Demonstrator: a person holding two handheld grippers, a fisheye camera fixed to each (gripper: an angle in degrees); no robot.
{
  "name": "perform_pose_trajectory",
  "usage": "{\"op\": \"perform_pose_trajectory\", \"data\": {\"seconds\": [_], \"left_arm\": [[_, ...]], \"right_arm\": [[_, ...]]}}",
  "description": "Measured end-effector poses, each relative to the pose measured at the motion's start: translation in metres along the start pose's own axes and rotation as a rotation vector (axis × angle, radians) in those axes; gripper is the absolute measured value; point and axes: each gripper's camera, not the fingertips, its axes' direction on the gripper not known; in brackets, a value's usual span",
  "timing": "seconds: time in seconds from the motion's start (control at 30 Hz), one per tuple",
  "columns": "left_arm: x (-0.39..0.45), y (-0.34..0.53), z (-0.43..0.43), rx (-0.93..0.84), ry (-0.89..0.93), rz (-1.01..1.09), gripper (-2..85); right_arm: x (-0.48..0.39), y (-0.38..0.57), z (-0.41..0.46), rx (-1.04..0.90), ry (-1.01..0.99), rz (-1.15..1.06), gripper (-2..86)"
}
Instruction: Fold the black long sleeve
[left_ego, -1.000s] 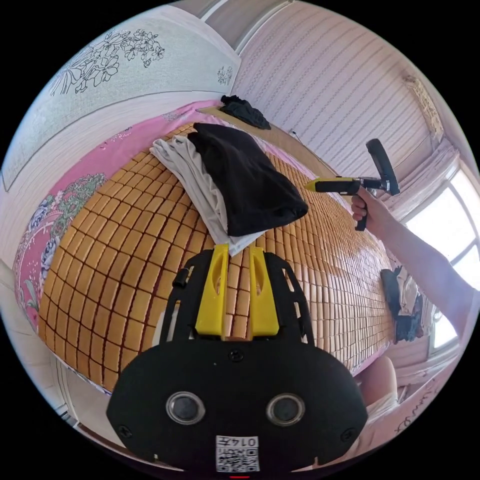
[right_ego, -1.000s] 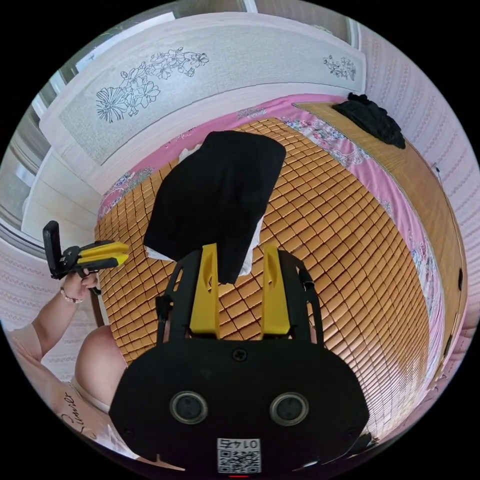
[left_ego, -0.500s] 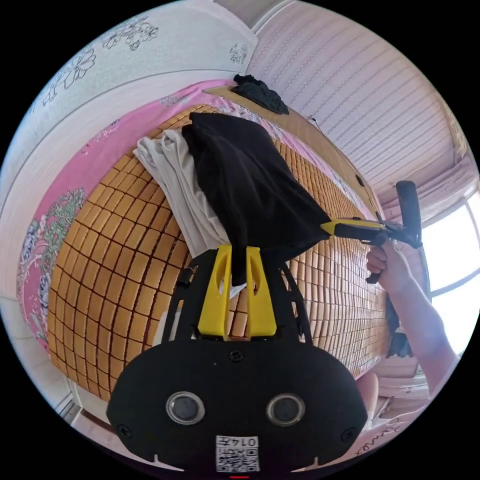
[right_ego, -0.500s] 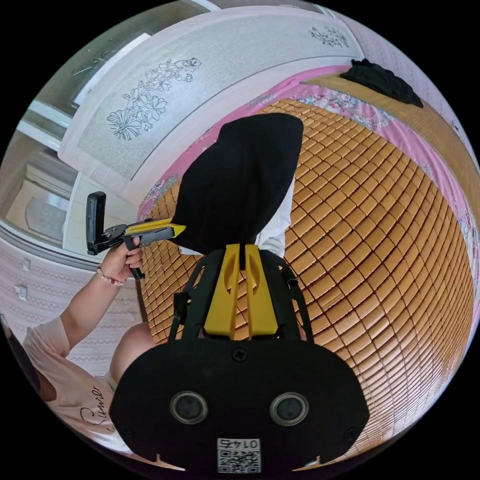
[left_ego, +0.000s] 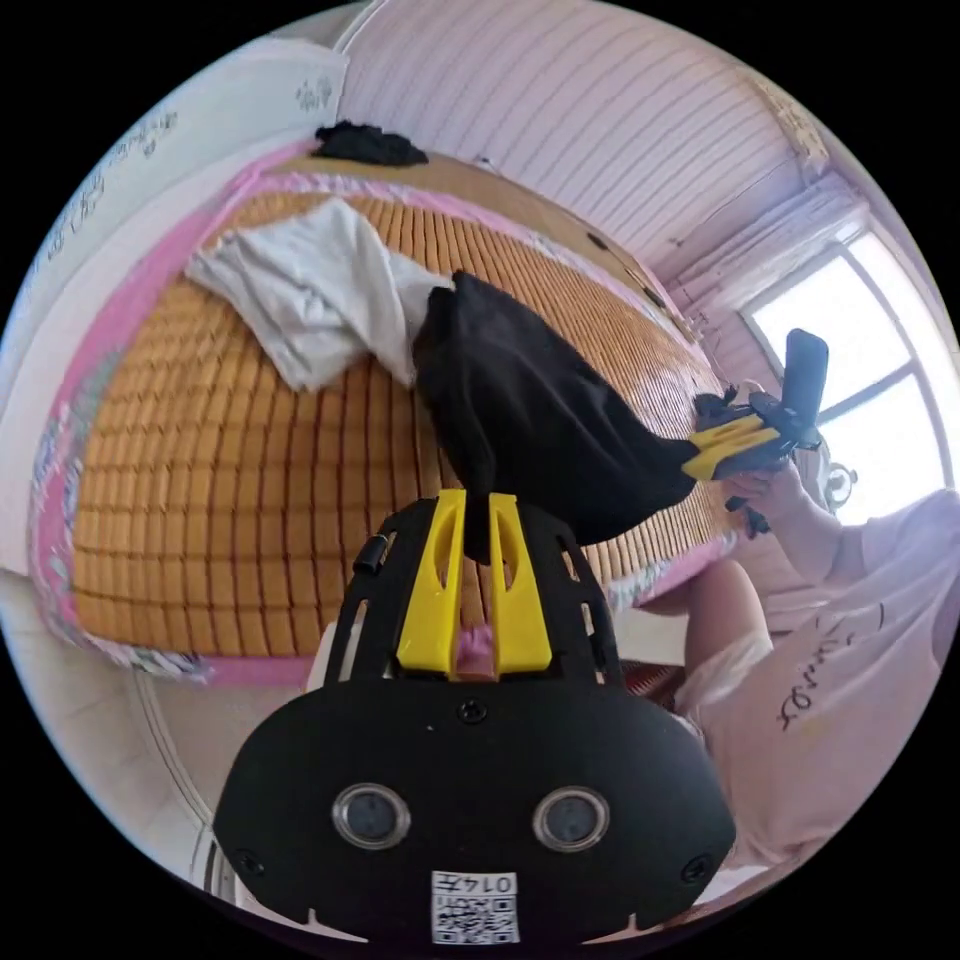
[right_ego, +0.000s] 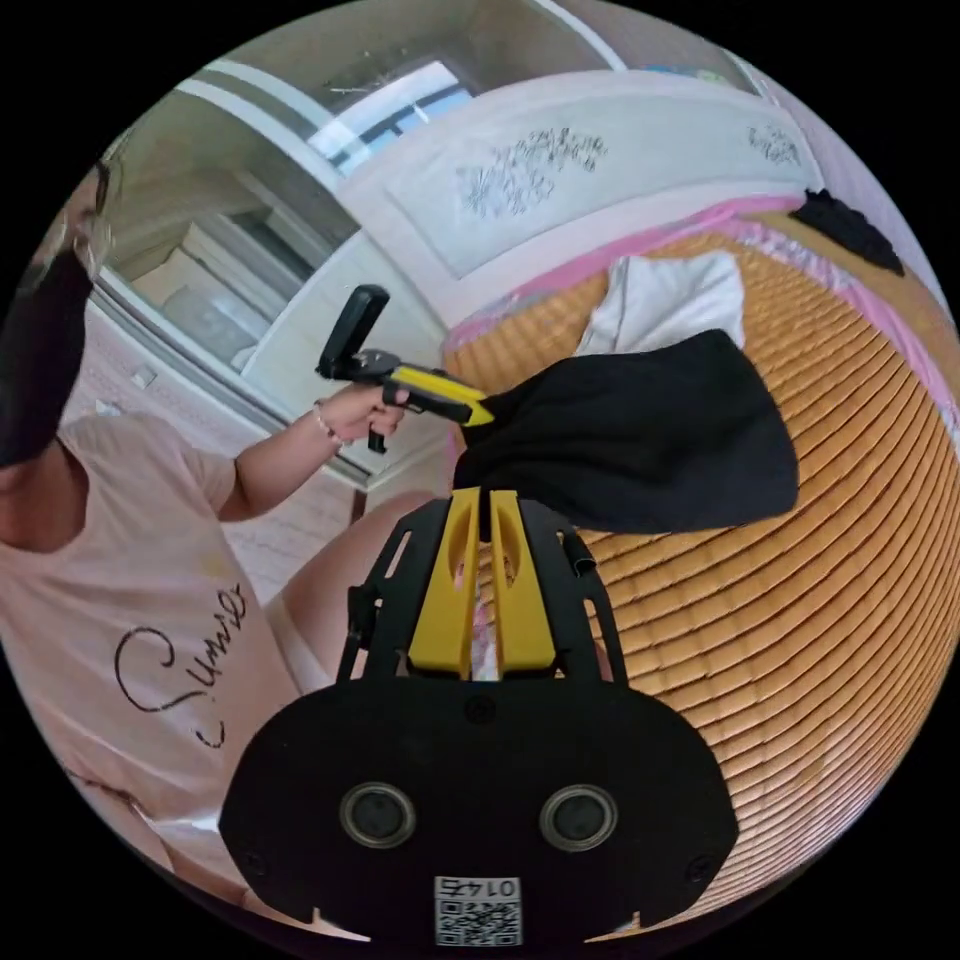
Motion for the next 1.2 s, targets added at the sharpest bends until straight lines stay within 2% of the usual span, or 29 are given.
{"op": "perform_pose_trajectory", "data": {"seconds": [0.07,0.1,0.23,0.37,0.4,0.5,0.53,0.57,0.63,0.7,0.8,0.9,0.97,1.07,1.2], "left_arm": [[-0.012,0.040,0.042,-0.115,0.041,-0.079,5.5],[-0.013,0.047,0.047,-0.123,0.033,-0.088,5.9],[0.002,0.065,0.031,-0.048,-0.055,-0.033,8.4],[0.015,0.057,0.043,-0.029,-0.011,0.018,13.4],[0.016,0.054,0.052,-0.047,-0.013,0.023,14.2],[0.009,0.046,0.107,-0.215,-0.033,0.011,15.8],[0.013,0.048,0.110,-0.195,-0.090,0.026,13.7],[0.020,0.050,0.117,-0.222,-0.107,0.060,10.8],[0.031,0.056,0.134,-0.289,-0.081,0.104,6.3],[0.045,0.066,0.152,-0.319,-0.099,0.150,4.2],[0.060,0.085,0.159,-0.289,-0.163,0.203,1.5],[0.085,0.110,0.135,-0.189,-0.178,0.252,0.0],[0.134,0.130,0.104,-0.094,-0.134,0.403,-0.5],[0.207,0.143,0.091,-0.066,-0.115,0.582,-0.6],[0.291,0.132,0.117,-0.039,-0.016,0.787,-0.7]], "right_arm": [[-0.007,0.008,0.034,-0.184,-0.006,0.022,4.2],[-0.008,0.005,0.032,-0.194,-0.019,0.010,4.8],[0.005,-0.036,-0.043,-0.018,0.142,-0.010,12.7],[0.069,-0.075,-0.081,0.083,0.402,0.121,17.9],[0.081,-0.080,-0.079,0.072,0.396,0.156,18.1],[0.122,-0.100,-0.053,-0.031,0.204,0.257,17.6],[0.118,-0.108,-0.036,-0.106,0.199,0.248,16.4],[0.099,-0.113,-0.036,-0.091,0.315,0.200,14.4],[0.077,-0.120,-0.030,-0.107,0.295,0.139,7.4],[0.057,-0.122,-0.028,-0.095,0.319,0.088,6.1],[0.029,-0.110,-0.055,0.054,0.320,0.067,4.6],[-0.018,-0.068,-0.110,0.286,0.335,0.026,3.8],[-0.062,-0.018,-0.154,0.435,0.374,0.038,3.4],[-0.125,0.061,-0.208,0.625,0.458,0.114,3.1],[-0.189,0.144,-0.269,0.727,0.647,0.256,3.0]]}}
